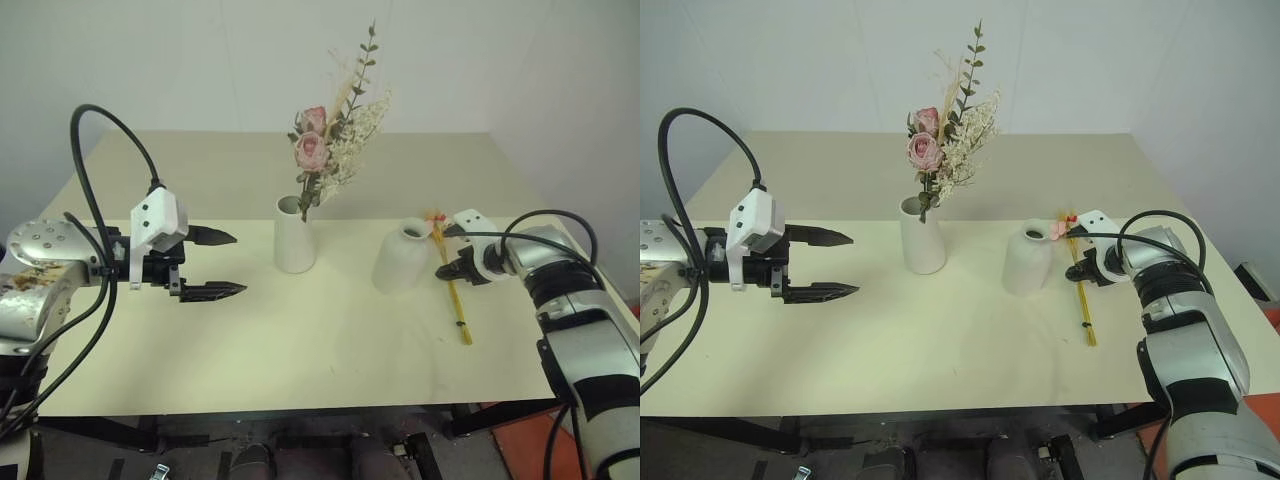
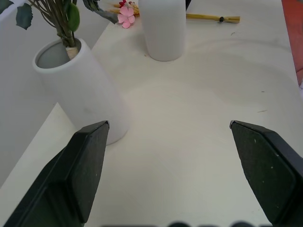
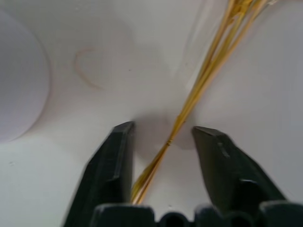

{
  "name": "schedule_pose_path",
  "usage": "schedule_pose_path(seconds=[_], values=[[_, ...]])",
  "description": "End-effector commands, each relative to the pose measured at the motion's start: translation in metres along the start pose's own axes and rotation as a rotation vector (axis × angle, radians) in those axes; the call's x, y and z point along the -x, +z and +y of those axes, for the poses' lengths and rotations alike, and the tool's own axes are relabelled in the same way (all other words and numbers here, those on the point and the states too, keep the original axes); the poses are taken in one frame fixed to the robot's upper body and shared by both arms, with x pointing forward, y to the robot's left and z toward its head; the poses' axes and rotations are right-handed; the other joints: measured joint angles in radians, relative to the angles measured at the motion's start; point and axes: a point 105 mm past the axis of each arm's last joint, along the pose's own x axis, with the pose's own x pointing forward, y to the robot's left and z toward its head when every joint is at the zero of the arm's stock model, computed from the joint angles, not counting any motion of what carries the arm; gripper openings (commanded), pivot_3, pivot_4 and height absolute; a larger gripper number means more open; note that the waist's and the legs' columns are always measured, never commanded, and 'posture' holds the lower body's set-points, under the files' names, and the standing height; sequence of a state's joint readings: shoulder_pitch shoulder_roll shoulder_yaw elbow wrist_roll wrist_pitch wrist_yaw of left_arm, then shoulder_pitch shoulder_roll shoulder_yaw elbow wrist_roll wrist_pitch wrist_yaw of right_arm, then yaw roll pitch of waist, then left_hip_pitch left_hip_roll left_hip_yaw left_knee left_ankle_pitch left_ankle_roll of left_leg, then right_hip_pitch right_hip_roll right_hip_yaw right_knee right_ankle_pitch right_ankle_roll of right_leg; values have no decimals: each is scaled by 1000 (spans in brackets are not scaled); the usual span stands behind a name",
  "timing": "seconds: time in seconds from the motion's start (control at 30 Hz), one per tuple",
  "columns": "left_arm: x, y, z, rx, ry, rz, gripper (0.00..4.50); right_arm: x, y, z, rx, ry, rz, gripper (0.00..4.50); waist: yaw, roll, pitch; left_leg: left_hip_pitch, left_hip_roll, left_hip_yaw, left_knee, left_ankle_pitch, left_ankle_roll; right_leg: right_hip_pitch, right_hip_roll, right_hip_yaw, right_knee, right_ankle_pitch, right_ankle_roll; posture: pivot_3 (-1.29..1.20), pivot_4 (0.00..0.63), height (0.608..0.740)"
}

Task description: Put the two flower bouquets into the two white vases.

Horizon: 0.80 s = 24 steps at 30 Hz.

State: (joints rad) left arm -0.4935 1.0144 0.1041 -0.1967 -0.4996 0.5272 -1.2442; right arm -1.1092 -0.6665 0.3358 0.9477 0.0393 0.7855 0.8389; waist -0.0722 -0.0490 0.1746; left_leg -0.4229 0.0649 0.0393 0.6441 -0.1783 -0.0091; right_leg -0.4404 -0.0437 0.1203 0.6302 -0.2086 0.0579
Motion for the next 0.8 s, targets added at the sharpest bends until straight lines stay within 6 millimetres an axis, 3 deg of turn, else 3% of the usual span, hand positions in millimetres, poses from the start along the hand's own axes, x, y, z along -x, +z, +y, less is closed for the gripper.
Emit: schedule_pose_path(seconds=[0.03,0.1,0.13,0.2,0.3,0.4,0.47,0.53,0.63,0.7,0.8], values=[[7,12,1,-67,29,-15,4430,3,5,-4,5,-18,-7,852,0,0,0,0,0,0,0,0,0,0,0,0,0,0,0,0,150,740],[7,12,2,-69,31,-15,4430,3,5,-6,5,-28,-2,162,0,0,0,0,0,0,0,0,0,0,0,0,0,0,0,0,150,740],[7,12,2,-70,32,-15,4430,3,5,-6,4,-34,0,30,0,0,0,0,0,0,0,0,0,0,0,0,0,0,0,0,150,740],[7,11,3,-77,34,-13,4430,7,9,-12,13,-79,-12,30,0,0,0,0,0,0,0,0,0,0,0,0,0,0,0,0,150,740],[7,11,3,-91,36,-9,4430,22,33,-30,-2,-228,-152,30,0,0,0,0,0,0,0,0,0,0,0,0,0,0,0,0,150,740],[9,11,3,-94,42,-6,4430,65,86,-42,-12,-424,-556,30,2,1,1,-1,0,0,0,0,0,-1,0,0,0,0,0,0,150,740],[10,11,4,-95,47,-5,4430,95,103,-43,-4,-539,-770,30,0,1,1,-1,0,0,-1,0,0,-2,0,0,0,0,0,0,150,740],[11,11,3,-95,50,-7,4430,136,117,-21,-18,-495,-1085,30,2,1,1,-1,0,-1,-2,0,0,-2,0,0,0,0,0,0,150,740],[12,10,3,-90,51,-10,4430,186,110,17,-144,-183,-1418,30,3,2,1,-1,0,-3,-4,0,0,-1,1,-2,1,0,0,0,150,740],[11,9,3,-87,49,-8,4430,204,105,31,-196,-108,-1523,30,4,2,1,-2,0,-3,-3,0,0,-1,0,-2,1,1,-2,0,150,740],[10,9,4,-88,45,-11,4430,215,102,47,-235,-37,-1581,30,3,2,1,-1,1,-3,-1,0,0,1,0,-2,1,0,-1,0,150,740]])
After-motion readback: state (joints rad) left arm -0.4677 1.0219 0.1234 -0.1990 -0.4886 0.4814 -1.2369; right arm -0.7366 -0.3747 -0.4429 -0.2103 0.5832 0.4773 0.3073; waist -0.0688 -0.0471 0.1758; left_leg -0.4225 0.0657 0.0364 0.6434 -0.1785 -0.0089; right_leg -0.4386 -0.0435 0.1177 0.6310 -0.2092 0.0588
